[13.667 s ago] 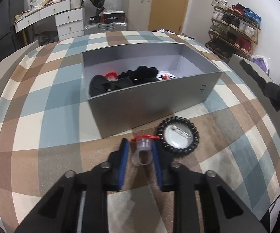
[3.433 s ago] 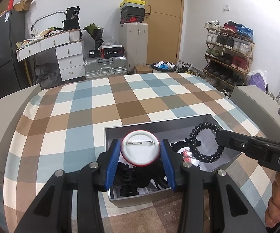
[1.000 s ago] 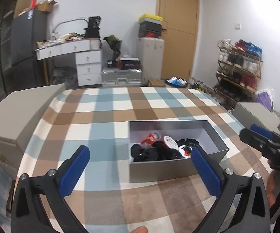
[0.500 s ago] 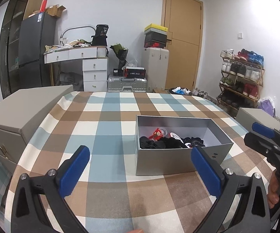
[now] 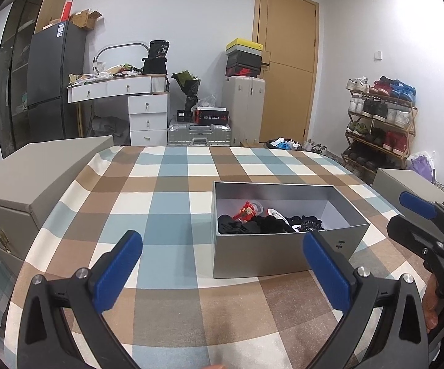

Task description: Organize jewelry

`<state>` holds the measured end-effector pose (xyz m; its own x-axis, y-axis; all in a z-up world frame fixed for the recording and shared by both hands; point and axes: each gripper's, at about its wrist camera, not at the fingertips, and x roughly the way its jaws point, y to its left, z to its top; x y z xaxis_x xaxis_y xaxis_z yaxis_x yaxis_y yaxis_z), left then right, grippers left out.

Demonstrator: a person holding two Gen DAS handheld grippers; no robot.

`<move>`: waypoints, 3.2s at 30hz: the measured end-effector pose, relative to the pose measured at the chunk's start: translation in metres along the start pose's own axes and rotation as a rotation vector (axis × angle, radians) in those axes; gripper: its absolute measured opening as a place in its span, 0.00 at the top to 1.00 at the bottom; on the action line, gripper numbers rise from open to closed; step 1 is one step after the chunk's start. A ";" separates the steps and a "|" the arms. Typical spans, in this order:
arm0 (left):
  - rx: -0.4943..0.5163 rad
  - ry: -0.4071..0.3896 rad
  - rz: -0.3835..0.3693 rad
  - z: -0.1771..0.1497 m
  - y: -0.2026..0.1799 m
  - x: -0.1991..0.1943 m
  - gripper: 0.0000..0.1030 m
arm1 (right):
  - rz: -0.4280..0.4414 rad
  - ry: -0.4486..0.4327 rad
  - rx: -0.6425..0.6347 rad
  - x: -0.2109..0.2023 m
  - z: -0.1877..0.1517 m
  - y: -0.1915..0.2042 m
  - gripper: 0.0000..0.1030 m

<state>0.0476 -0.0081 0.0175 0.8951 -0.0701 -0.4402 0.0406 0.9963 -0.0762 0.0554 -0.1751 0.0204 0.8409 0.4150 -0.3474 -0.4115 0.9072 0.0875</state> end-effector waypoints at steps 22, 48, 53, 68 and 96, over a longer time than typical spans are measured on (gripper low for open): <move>0.009 -0.002 0.006 0.000 -0.002 0.000 0.01 | -0.018 -0.015 0.019 -0.003 0.000 -0.005 0.00; 0.002 -0.001 0.009 0.000 -0.002 0.001 0.01 | -0.025 -0.011 0.025 -0.003 0.000 -0.007 0.00; 0.002 0.003 0.010 -0.001 -0.002 0.001 0.01 | -0.025 -0.011 0.026 -0.003 0.000 -0.007 0.00; -0.004 0.005 0.009 0.000 -0.001 0.001 0.01 | -0.025 -0.011 0.026 -0.003 0.000 -0.007 0.00; -0.004 0.008 0.009 0.000 -0.002 0.001 0.01 | -0.025 -0.011 0.026 -0.003 0.000 -0.007 0.00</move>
<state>0.0481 -0.0100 0.0172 0.8919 -0.0616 -0.4480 0.0307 0.9966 -0.0758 0.0558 -0.1822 0.0213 0.8545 0.3931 -0.3396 -0.3816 0.9186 0.1031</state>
